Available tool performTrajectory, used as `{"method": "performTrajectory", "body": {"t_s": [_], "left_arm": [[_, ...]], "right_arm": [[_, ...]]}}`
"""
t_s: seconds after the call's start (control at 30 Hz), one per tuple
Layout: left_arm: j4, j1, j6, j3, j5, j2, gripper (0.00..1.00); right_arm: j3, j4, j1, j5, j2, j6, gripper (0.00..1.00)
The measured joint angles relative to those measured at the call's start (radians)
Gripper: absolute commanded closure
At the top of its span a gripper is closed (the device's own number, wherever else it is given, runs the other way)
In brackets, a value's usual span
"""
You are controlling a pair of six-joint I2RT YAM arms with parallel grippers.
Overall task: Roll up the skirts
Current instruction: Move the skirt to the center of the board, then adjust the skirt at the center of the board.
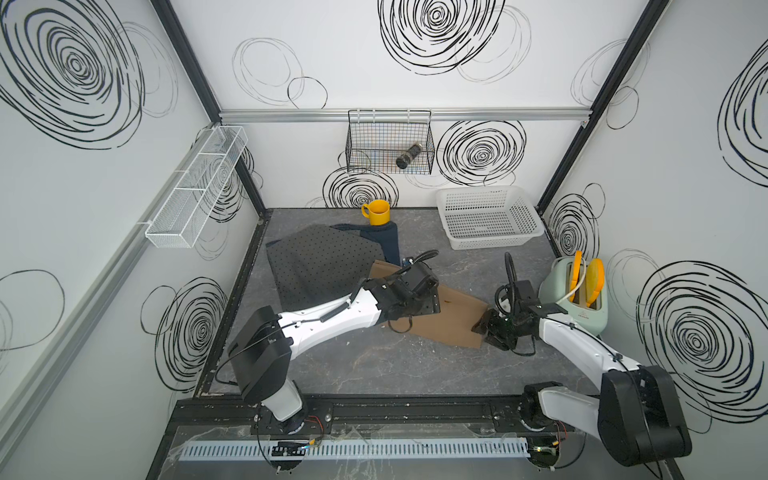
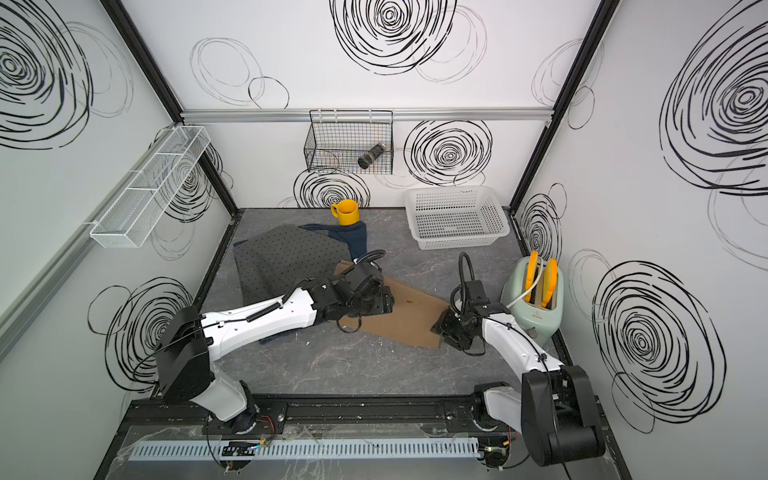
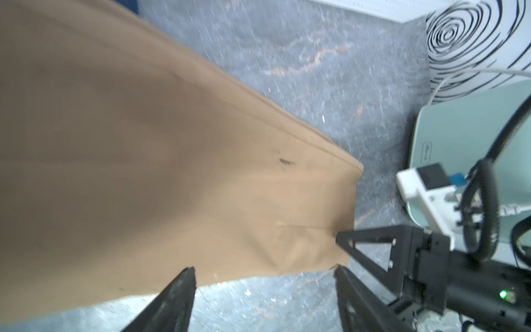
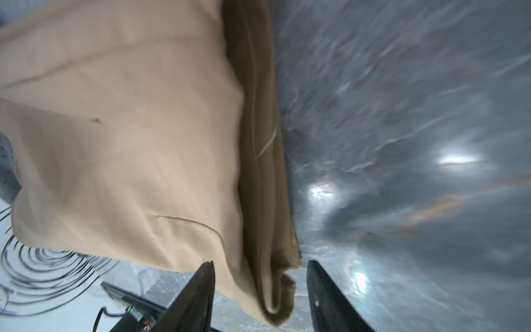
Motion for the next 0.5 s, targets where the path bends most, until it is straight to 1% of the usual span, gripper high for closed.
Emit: {"method": "performTrajectory", "body": {"t_s": [0.07,0.13,0.2,0.27,0.4,0.43,0.5], "left_arm": [[0.011,-0.031,0.016,0.002,0.001,0.01,0.36],[0.023,-0.049,0.044,0.012,0.009,0.039,0.39],[0.03,-0.051,0.083,0.022,0.014,0.084,0.42],[0.029,-0.04,0.122,0.021,0.013,0.129,0.43],[0.034,0.011,0.167,-0.039,0.01,0.158,0.42],[0.033,0.029,0.177,-0.056,0.007,0.158,0.42],[0.032,0.066,0.191,-0.08,0.005,0.158,0.42]], "right_arm": [[0.029,-0.033,0.0,0.059,-0.046,-0.001,0.5],[0.071,-0.059,0.002,0.122,-0.086,-0.005,0.55],[0.129,-0.072,0.012,0.167,-0.103,-0.023,0.57],[0.198,-0.061,0.047,0.182,-0.088,-0.046,0.62],[0.3,0.013,0.124,0.131,0.05,-0.073,0.66],[0.32,0.029,0.132,0.105,0.107,-0.074,0.69],[0.352,0.049,0.128,0.065,0.225,-0.076,0.7]]}}
